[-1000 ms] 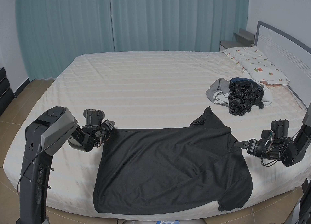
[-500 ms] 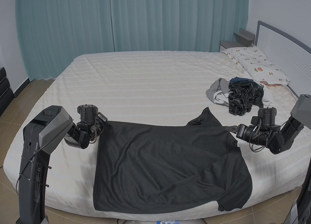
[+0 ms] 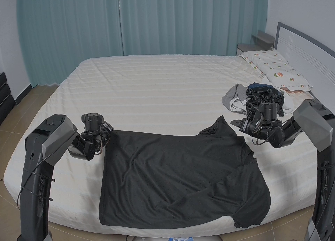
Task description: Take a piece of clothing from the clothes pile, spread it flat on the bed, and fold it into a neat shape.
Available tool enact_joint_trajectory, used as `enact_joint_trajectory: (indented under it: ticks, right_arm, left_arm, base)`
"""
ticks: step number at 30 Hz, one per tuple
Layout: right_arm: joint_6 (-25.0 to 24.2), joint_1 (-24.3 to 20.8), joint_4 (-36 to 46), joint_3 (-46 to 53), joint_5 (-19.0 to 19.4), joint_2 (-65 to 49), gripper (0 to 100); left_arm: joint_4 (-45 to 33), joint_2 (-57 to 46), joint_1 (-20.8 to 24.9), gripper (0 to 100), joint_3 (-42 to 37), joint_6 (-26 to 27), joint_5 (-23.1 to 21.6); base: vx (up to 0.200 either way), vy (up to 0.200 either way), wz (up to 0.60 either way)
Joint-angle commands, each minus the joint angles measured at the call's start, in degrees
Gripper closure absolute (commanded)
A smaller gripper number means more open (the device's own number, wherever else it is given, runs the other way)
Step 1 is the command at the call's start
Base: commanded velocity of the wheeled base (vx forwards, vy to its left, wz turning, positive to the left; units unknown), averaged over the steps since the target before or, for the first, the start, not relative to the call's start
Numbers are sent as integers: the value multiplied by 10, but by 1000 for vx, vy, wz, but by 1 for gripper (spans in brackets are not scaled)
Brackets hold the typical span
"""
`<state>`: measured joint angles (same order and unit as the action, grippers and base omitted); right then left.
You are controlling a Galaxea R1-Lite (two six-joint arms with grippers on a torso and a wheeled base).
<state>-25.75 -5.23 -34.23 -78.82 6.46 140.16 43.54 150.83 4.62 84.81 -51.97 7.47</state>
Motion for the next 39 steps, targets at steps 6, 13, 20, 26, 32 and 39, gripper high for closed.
enact_joint_trajectory:
  ticks: [6,13,20,26,32,39]
  right_arm:
    - [-75,0,109,-184,4,135,0]
    - [-77,-1,105,-208,-3,162,0]
    - [-93,-1,102,-212,-2,151,100]
    - [-112,3,85,-210,0,142,100]
    - [-125,17,16,-208,-3,140,100]
    - [-125,29,-18,-237,-20,139,100]
  left_arm:
    - [-2,2,0,100,-10,-9,0]
    - [-2,2,2,100,-11,-8,0]
    - [-1,2,2,100,-10,-8,-1]
    - [0,3,2,100,-6,-8,-4]
    - [0,1,1,100,1,-8,-3]
    - [-6,-1,1,100,26,-1,3]
  base:
    - [0,0,0]
    - [0,0,0]
    - [0,0,0]
    - [0,0,0]
    - [0,0,0]
    - [0,0,0]
